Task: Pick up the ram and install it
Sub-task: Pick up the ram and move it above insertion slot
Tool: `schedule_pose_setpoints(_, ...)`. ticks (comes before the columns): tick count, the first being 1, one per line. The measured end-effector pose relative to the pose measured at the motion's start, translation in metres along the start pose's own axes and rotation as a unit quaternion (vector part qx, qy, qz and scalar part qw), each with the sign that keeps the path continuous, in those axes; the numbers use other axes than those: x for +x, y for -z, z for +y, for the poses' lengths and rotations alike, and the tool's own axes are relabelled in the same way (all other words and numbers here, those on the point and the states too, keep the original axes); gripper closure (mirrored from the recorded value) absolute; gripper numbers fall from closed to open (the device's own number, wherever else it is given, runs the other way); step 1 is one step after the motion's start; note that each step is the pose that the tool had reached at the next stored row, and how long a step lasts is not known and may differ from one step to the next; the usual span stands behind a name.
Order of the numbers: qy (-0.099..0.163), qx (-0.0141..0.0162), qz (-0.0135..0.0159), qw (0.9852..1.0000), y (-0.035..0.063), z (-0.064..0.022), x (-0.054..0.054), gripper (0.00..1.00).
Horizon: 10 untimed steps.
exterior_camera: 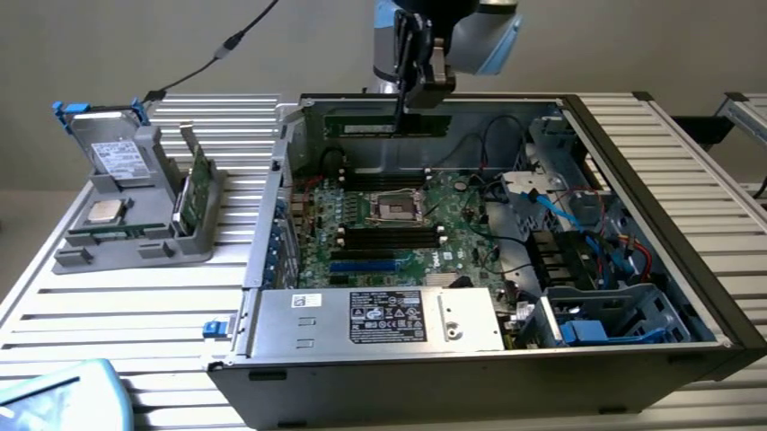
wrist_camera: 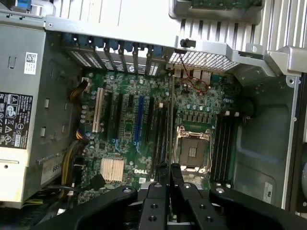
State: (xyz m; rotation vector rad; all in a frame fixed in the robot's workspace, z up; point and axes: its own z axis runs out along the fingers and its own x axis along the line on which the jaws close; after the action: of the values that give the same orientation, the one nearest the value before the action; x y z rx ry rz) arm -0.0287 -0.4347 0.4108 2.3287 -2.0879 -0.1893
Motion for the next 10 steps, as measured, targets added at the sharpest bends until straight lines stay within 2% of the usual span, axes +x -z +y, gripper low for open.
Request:
schedule_pose_setpoints(5, -0.025, 0.0034, -0.0026, 0.9997, -0.0056, -0.0009, 0.001, 0.87)
schedule_pose_setpoints(10, -0.059, 0.0062, -0.0054, 0.9982, -0.0121, -0.0015, 0.001, 0.87)
